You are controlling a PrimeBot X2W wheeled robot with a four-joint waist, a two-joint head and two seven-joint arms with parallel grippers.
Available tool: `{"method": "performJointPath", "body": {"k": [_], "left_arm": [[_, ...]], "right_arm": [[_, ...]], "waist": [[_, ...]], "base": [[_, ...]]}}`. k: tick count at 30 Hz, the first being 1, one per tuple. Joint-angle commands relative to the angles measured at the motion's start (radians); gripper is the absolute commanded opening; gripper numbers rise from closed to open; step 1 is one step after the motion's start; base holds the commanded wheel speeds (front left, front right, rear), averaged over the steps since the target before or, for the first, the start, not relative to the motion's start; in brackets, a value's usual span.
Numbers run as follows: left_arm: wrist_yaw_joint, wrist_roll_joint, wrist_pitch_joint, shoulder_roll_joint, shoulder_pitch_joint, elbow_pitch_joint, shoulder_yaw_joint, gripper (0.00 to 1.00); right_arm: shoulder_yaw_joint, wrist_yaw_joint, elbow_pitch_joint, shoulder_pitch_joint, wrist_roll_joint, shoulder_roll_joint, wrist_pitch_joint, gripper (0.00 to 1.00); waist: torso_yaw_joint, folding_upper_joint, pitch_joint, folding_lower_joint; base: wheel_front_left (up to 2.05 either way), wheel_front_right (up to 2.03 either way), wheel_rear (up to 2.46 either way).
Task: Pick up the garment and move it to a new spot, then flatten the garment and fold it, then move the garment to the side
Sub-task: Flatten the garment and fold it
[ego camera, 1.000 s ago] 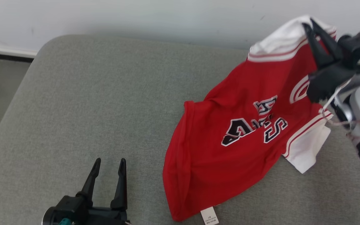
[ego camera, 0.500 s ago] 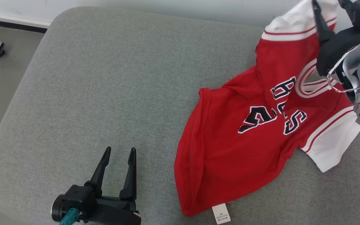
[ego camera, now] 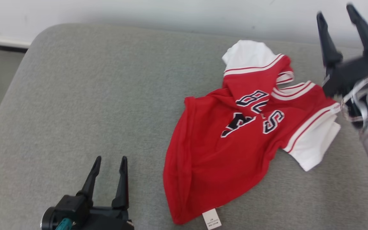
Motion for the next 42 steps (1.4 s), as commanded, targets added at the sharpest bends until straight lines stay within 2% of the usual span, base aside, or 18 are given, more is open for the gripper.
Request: {"method": "performJointPath", "body": {"k": [1, 7, 11, 16, 24, 31, 42], "left_arm": [[-0.001, 0.011, -0.003, 0.002, 0.023, 0.0, 0.012, 1.0], [-0.015, 0.037, -0.003, 0.001, 0.053, -0.004, 0.051, 1.0], [-0.021, 0.045, -0.003, 0.001, 0.062, -0.005, 0.067, 1.0], [-0.026, 0.05, -0.003, 0.001, 0.082, -0.001, 0.073, 1.0], [-0.036, 0.051, -0.003, 0.001, 0.108, 0.001, 0.082, 1.0], [-0.035, 0.053, -0.003, 0.001, 0.119, -0.002, 0.089, 1.0], [-0.039, 0.047, -0.003, 0.001, 0.129, -0.001, 0.091, 1.0]], "right_arm": [[-0.02, -0.003, -0.039, 0.053, -0.001, -0.004, -0.004, 1.0], [-0.155, -0.003, -0.231, 0.313, -0.018, 0.0, -0.004, 1.0], [-0.242, -0.003, -0.334, 0.477, -0.028, 0.027, -0.004, 1.0], [-0.333, -0.003, -0.447, 0.666, -0.048, 0.073, -0.004, 1.0], [-0.445, -0.003, -0.585, 0.914, -0.079, 0.181, -0.004, 1.0], [-0.473, -0.003, -0.629, 1.01, -0.097, 0.242, -0.004, 1.0], [-0.453, -0.003, -0.633, 1.045, -0.139, 0.284, -0.005, 1.0]], "waist": [[-0.045, -0.0001, -0.041, 0.0], [-0.102, -0.0001, -0.083, 0.0], [-0.129, -0.0001, -0.102, 0.0], [-0.146, -0.0001, -0.128, 0.0], [-0.153, -0.0001, -0.165, 0.0], [-0.159, -0.0001, -0.175, 0.0], [-0.153, -0.0001, -0.174, 0.0]], "base": [[0.0, 0.0, 0.0], [0.0, 0.0, 0.0], [0.0, 0.0, 0.0], [0.0, 0.0, 0.0], [0.0, 0.0, 0.0], [0.0, 0.0, 0.0], [0.0, 0.0, 0.0]]}}
